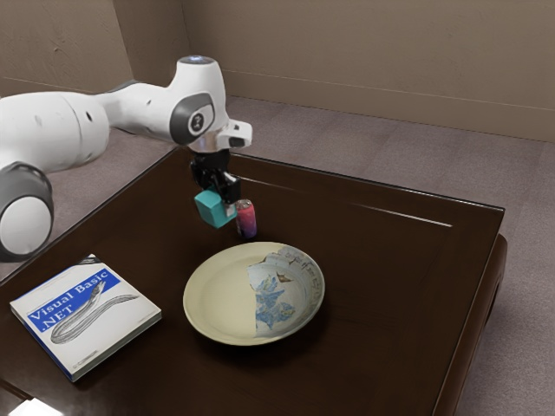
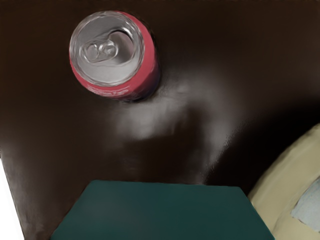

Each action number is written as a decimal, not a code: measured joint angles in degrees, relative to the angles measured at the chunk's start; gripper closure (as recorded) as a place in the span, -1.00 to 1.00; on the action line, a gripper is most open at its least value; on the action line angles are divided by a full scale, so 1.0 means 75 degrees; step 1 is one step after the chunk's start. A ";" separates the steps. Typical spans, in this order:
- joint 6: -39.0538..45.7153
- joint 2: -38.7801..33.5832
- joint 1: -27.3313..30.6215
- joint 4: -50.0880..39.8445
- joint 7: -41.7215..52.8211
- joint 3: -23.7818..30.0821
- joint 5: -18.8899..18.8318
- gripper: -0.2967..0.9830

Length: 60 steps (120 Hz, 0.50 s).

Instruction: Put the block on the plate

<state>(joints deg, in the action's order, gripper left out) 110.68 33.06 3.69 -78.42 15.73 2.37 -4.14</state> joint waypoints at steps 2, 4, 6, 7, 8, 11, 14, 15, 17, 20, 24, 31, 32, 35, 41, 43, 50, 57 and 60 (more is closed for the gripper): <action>-0.0005 -0.0029 -0.0082 0.0000 0.0004 -0.0009 0.0002 -0.05; -0.0011 -0.0059 -0.0165 0.0000 0.0007 -0.0019 0.0004 -0.04; -0.0017 -0.0100 -0.0252 -0.0004 0.0011 -0.0025 0.0005 -0.04; -0.0023 -0.0120 -0.0296 -0.0005 0.0012 -0.0028 0.0006 -0.04; -0.0029 -0.0138 -0.0337 -0.0006 0.0013 -0.0030 0.0006 -0.04; -0.0053 -0.0214 -0.0484 -0.0016 0.0015 -0.0044 0.0008 -0.04; -0.0076 -0.0317 -0.0597 -0.0114 0.0017 -0.0052 0.0010 -0.04; -0.0082 -0.0363 -0.0627 -0.0174 0.0017 -0.0054 0.0011 -0.04; -0.0094 -0.0450 -0.0675 -0.0292 0.0017 -0.0057 0.0015 -0.04; -0.0109 -0.0583 -0.0730 -0.0475 0.0016 -0.0061 0.0021 -0.04; -0.0132 -0.0759 -0.0836 -0.0681 0.0014 -0.0064 0.0027 -0.04; -0.0170 -0.1032 -0.1047 -0.0984 0.0012 -0.0067 0.0035 -0.04; -0.0175 -0.1065 -0.1076 -0.1024 0.0012 -0.0067 0.0036 -0.04; -0.0189 -0.1159 -0.1182 -0.1131 0.0011 -0.0072 0.0036 -0.04; -0.0214 -0.1261 -0.1420 -0.1241 0.0011 -0.0075 0.0036 -0.04; -0.0221 -0.1275 -0.1503 -0.1260 0.0011 -0.0075 0.0036 -0.04; -0.0240 -0.1284 -0.1749 -0.1295 0.0010 -0.0069 0.0036 -0.04; -0.0251 -0.1187 -0.1881 -0.1306 0.0010 -0.0067 0.0038 -0.04; -0.0254 -0.1112 -0.1909 -0.1309 0.0011 -0.0067 0.0040 -0.04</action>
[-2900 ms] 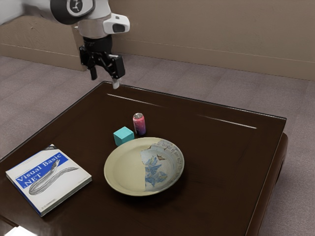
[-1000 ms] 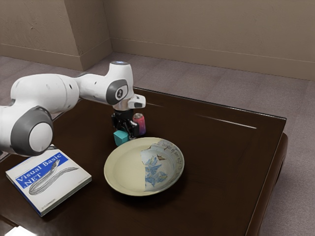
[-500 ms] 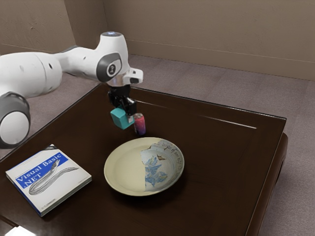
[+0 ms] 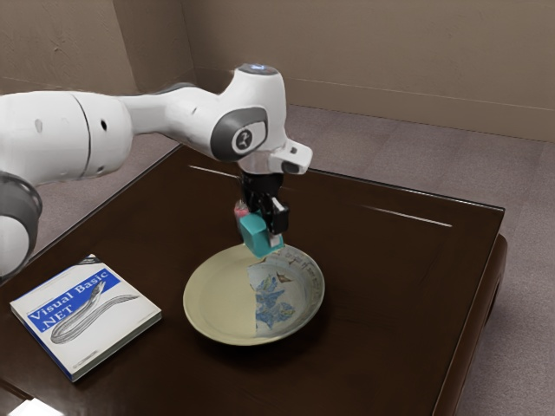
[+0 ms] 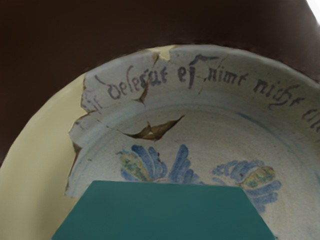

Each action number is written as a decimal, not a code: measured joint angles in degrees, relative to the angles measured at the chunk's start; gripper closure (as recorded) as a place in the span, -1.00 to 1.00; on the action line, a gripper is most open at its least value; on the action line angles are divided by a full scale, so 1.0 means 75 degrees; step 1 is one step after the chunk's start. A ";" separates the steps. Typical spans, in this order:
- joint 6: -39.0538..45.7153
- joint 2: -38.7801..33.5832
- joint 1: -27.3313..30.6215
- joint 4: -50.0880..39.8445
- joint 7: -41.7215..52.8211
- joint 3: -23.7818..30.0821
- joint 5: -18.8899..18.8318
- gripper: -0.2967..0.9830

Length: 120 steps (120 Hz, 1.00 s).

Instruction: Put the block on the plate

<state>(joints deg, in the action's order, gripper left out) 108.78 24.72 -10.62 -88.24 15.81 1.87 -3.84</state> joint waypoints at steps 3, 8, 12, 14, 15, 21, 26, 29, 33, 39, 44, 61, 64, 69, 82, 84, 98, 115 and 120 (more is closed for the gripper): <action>-0.0003 0.0072 -0.0019 -0.0002 0.0001 0.0000 0.0002 -0.04; -0.0007 0.0146 -0.0042 -0.0038 0.0002 0.0000 0.0004 -0.04; -0.0006 0.0161 -0.0056 -0.0159 0.0002 0.0000 0.0005 -0.04; -0.0005 0.0163 -0.0060 -0.0227 0.0002 0.0000 0.0005 -0.04; -0.0003 0.0157 -0.0062 -0.0267 0.0002 0.0000 0.0006 -0.04; 0.0007 0.0106 -0.0067 -0.0489 0.0001 -0.0001 0.0007 -0.04; 0.0018 0.0045 -0.0069 -0.0671 0.0001 -0.0001 0.0007 -0.04; 0.0025 0.0007 -0.0070 -0.0780 0.0000 -0.0001 0.0008 -0.04; 0.0047 -0.0045 -0.0070 -0.0935 -0.0003 -0.0001 0.0008 -0.04; 0.0085 -0.0088 -0.0070 -0.1110 -0.0006 -0.0001 0.0009 -0.04; 0.0161 -0.0101 -0.0071 -0.1319 -0.0008 -0.0001 0.0013 -0.04; 0.0365 -0.0075 -0.0062 -0.1604 -0.0014 -0.0002 0.0056 -0.04; 0.0395 -0.0055 -0.0060 -0.1621 -0.0015 -0.0003 0.0063 -0.04; 0.0441 0.0000 -0.0060 -0.1638 -0.0016 -0.0005 0.0083 -0.04; 0.0581 0.0162 -0.0050 -0.1652 -0.0016 -0.0039 0.0182 -0.06; 0.0602 0.0179 -0.0049 -0.1654 -0.0016 -0.0044 0.0198 -0.06; 0.0738 0.0231 -0.0048 -0.1684 -0.0005 -0.0062 0.0277 -0.15; 0.0852 0.0238 -0.0048 -0.1702 0.0015 -0.0116 0.0317 -0.33; 0.0875 0.0235 -0.0048 -0.1702 0.0020 -0.0118 0.0322 -0.36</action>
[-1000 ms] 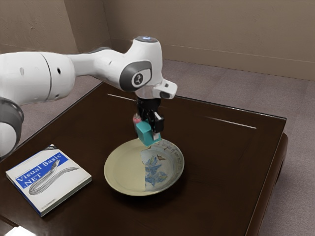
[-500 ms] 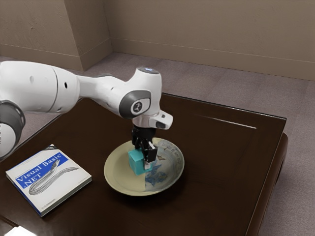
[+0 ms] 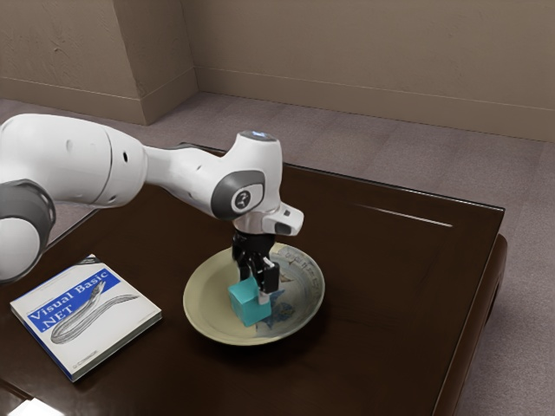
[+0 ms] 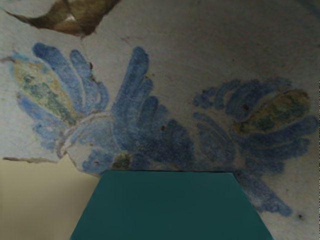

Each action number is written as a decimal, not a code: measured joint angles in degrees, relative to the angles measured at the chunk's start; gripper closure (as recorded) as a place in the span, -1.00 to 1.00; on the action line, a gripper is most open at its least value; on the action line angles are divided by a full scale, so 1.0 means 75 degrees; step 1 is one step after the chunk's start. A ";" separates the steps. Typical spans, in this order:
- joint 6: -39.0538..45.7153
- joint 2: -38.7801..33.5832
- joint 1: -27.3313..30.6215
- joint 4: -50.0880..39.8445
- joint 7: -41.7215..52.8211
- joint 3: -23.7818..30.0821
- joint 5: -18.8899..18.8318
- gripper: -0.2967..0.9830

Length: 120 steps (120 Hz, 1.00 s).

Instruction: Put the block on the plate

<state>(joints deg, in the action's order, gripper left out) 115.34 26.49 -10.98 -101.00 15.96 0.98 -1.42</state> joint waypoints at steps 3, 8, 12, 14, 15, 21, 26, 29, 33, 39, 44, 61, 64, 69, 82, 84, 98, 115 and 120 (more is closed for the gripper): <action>0.0012 -0.0018 0.0000 0.0000 0.0003 -0.0001 0.0002 -0.38; 0.0028 -0.0049 0.0000 0.0000 0.0008 -0.0001 0.0006 -0.41; 0.0050 -0.0089 -0.0005 -0.0001 0.0011 -0.0002 0.0007 -0.43; 0.0059 -0.0123 -0.0007 -0.0001 0.0013 -0.0002 0.0008 -0.44; 0.0064 -0.0141 -0.0008 -0.0001 0.0014 -0.0002 0.0008 -0.44; 0.0075 -0.0298 -0.0012 -0.0005 0.0019 -0.0002 0.0010 -0.46; 0.0075 -0.0450 -0.0018 -0.0008 0.0022 -0.0002 0.0011 -0.47; 0.0050 -0.0577 -0.0020 -0.0010 0.0021 0.0000 0.0011 -0.48; -0.0007 -0.0762 -0.0021 -0.0010 0.0010 0.0006 0.0012 -0.49; -0.0144 -0.1065 -0.0020 -0.0003 -0.0037 0.0015 0.0012 -0.50; -0.0296 -0.1306 -0.0015 0.0020 -0.0094 0.0019 0.0013 -0.51; -0.0946 -0.2072 0.0032 0.0072 -0.0389 0.0012 0.0007 -0.52; -0.1064 -0.2201 0.0062 0.0080 -0.0448 0.0012 0.0006 -0.52; -0.1251 -0.2420 0.0136 0.0096 -0.0546 0.0010 0.0005 -0.52; -0.1744 -0.2886 0.0430 0.0271 -0.0791 0.0010 0.0003 -0.53; -0.1837 -0.2944 0.0485 0.0339 -0.0830 0.0013 0.0003 -0.53; -0.2425 -0.3324 0.0953 0.0736 -0.1104 0.0076 0.0008 -0.53; -0.2967 -0.3554 0.1648 0.1032 -0.1524 0.0250 0.0013 -0.53; -0.3086 -0.3572 0.1848 0.1154 -0.1652 0.0291 0.0054 -0.53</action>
<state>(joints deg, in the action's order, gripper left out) 92.19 -0.30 2.88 -92.35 3.57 3.16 -1.01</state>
